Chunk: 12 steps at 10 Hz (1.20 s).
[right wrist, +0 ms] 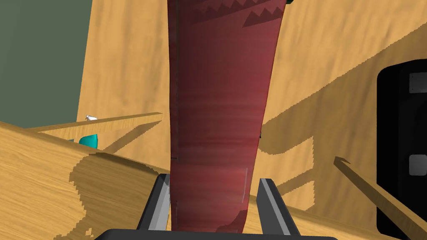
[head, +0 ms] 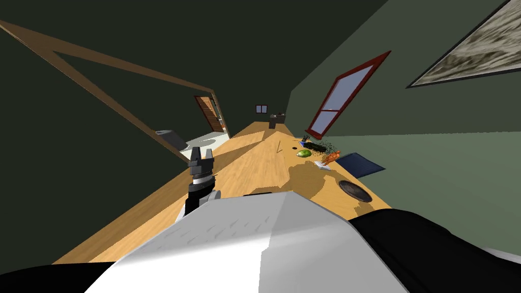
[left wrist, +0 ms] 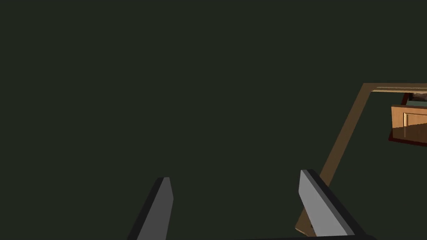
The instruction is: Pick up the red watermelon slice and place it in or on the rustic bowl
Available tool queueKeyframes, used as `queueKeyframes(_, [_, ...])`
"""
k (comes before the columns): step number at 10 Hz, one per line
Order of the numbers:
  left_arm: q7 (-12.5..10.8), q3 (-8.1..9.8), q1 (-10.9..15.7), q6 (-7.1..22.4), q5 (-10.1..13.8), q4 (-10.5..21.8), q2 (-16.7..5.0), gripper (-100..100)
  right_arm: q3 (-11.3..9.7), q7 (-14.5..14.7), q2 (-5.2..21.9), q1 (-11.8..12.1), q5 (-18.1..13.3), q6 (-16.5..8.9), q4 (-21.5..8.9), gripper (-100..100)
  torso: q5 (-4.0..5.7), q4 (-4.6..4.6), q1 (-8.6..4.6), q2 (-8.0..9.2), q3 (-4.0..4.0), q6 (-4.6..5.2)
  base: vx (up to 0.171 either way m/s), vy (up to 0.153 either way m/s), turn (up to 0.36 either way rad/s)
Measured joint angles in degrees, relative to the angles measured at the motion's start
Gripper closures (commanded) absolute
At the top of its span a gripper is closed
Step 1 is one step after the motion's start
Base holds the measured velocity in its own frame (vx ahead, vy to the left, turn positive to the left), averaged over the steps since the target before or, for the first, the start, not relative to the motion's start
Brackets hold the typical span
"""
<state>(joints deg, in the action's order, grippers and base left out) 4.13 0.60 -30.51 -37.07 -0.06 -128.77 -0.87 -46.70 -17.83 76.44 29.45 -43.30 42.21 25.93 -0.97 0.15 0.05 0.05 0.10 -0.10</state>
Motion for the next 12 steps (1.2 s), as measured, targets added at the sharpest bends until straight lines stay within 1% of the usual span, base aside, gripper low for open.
queueKeyframes(1, [0.0,0.0,0.01,0.0,0.0,0.0,0.0,0,0.2,-1.46,-0.35,-0.3,-0.55,0.52,-0.97,100,-0.06,-0.01,-0.1,0.0,-0.02,-0.15,-0.202,-0.063,0.245])
queueKeyframes(2, [0.0,0.01,0.0,0.0,0.0,0.0,0.0,0,0.42,-3.24,0.05,0.0,-0.68,0.44,-0.46,100,-0.05,-0.03,-0.09,-0.06,-0.05,-0.01,-0.2,-0.086,0.286])
queueKeyframes(4, [0.0,0.01,0.0,0.0,0.0,0.0,-0.01,0,0.97,-6.28,-0.17,-0.34,-1.3,1.16,-1.84,100,-0.09,-0.04,-0.09,-0.17,-0.1,-0.04,-0.202,-0.05,0.317])
queueKeyframes(5, [0.0,0.0,0.01,0.0,0.0,0.0,-0.01,0,1.29,-7.62,-0.66,-1.01,-1.75,1.87,-3.29,100,-0.14,-0.04,-0.01,-0.11,-0.08,-0.12,-0.194,-0.022,0.304])
queueKeyframes(7, [0.0,0.0,0.01,0.0,0.0,0.0,-0.01,0,1.85,-10.66,-0.8,-1.46,-2.25,2.75,-4.2,100,-0.2,-0.06,0.0,-0.13,-0.1,-0.14,-0.219,-0.051,0.33])
queueKeyframes(8, [0.0,0.01,-0.01,0.0,0.0,0.0,-0.01,0,2.05,-12.17,-0.77,-1.72,-2.44,3.1,-4.5,100,-0.2,-0.07,-0.01,-0.19,-0.13,-0.02,-0.224,-0.066,0.381])
queueKeyframes(9, [0.0,0.01,0.0,0.0,0.0,0.0,-0.01,0,2.4,-13.78,-0.76,-1.76,-2.67,3.49,-4.69,100,-0.23,-0.07,-0.06,-0.17,-0.13,-0.15,-0.178,-0.058,0.227])
queueKeyframes(10, [0.0,0.01,-0.01,0.0,0.0,0.0,-0.01,0,2.65,-15.49,-0.53,-1.81,-2.77,3.64,-4.54,100,-0.23,-0.1,-0.03,-0.3,-0.19,0.02,-0.176,-0.024,0.361])
queueKeyframes(11, [0.0,0.01,0.0,0.0,0.0,0.0,-0.01,0,2.94,-17.56,-0.22,-1.57,-2.95,3.78,-4.03,100,-0.27,-0.1,0.07,-0.37,-0.23,-0.16,-0.173,-0.036,0.199])
queueKeyframes(12, [0.0,0.02,-0.02,0.0,0.0,0.0,-0.01,0,3.27,-19.14,-0.49,-2.25,-3.04,4.36,-4.98,100,-0.3,-0.14,0.08,-0.38,-0.25,0.05,-0.229,-0.078,0.319])
